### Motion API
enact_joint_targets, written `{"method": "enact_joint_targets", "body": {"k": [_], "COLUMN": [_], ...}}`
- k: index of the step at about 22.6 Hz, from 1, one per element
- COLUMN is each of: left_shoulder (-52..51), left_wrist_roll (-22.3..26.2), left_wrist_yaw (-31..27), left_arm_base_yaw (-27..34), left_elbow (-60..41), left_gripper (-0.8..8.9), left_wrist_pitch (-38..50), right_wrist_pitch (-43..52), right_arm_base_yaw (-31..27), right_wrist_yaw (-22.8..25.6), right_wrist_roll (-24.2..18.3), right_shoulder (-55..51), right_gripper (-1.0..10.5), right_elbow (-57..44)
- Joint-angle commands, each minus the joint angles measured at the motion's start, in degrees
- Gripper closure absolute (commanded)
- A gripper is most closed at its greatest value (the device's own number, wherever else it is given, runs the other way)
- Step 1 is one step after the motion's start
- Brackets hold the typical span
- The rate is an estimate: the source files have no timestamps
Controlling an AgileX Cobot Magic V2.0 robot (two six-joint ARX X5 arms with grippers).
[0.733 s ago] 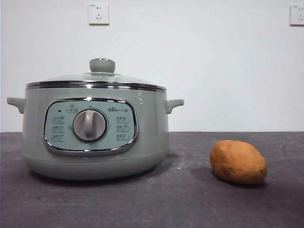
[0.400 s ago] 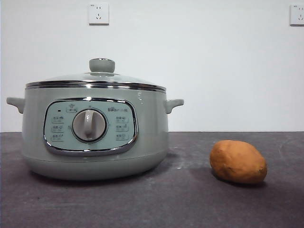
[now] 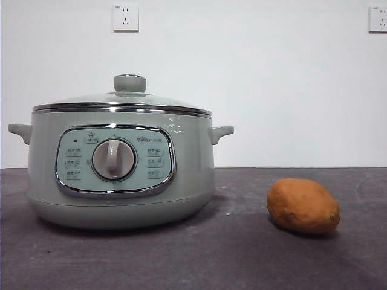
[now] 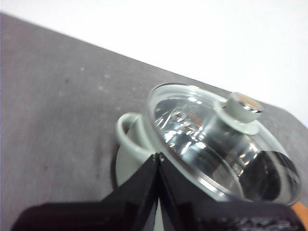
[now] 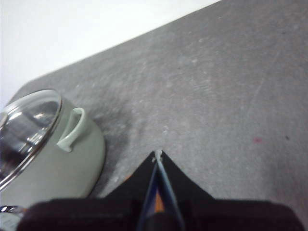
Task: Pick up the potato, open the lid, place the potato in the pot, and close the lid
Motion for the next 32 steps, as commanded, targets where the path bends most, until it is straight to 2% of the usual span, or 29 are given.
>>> {"method": "enact_joint_targets", "body": {"k": [1,5,10,14,15,16,17,18,20,21,25,28,32], "left_shoulder": [4.5,11.8,21.3,30.9,32.4,33.4,34.1,34.6,34.7,34.7,34.7,34.7,34.7], "left_wrist_roll": [5.9,8.8,12.8,14.4,14.4,14.4,14.3,14.3,14.3,14.3,13.7,13.7,13.2], "left_wrist_yaw": [0.9,2.0,7.9,13.1,13.2,13.7,13.9,13.9,13.9,13.9,13.9,13.9,14.0], "left_arm_base_yaw": [0.2,0.2,0.2,0.2,0.2,0.2,0.1,0.1,0.1,0.1,0.1,0.1,0.1], "left_elbow": [4.7,12.2,21.0,28.2,29.0,29.3,29.3,29.3,29.3,29.3,29.3,29.3,29.3], "left_gripper": [8.20,8.19,8.18,8.06,7.45,6.43,5.11,4.07,3.98,3.98,3.98,4.00,4.00], "left_wrist_pitch": [-1.2,-6.1,-12.7,-19.0,-19.5,-19.5,-19.0,-18.8,-18.5,-18.2,-17.7,-17.1,-17.0], "right_wrist_pitch": [-1.6,-5.9,-14.2,-23.5,-23.6,-23.4,-23.3,-22.8,-22.7,-22.7,-21.9,-21.7,-21.7], "right_arm_base_yaw": [0.0,0.0,0.0,0.0,0.0,0.0,0.0,0.0,0.0,0.0,2.3,8.4,17.9], "right_wrist_yaw": [-0.6,-0.6,-0.7,-6.7,-8.0,-8.9,-10.3,-11.0,-10.8,-10.8,-10.8,-8.1,3.5], "right_wrist_roll": [-4.2,-7.3,-13.4,-18.2,-18.3,-18.3,-18.4,-18.3,-17.4,-17.3,-14.5,-12.3,-11.0], "right_shoulder": [5.6,12.8,21.0,27.7,28.4,28.8,29.0,29.2,29.2,29.2,30.0,33.1,41.0], "right_gripper": [9.5,9.5,9.5,9.5,9.4,9.2,8.2,6.5,3.8,3.5,3.5,3.5,3.5], "right_elbow": [4.9,11.6,19.5,25.7,25.9,25.9,25.9,25.9,25.9,25.9,25.9,26.6,29.9]}}
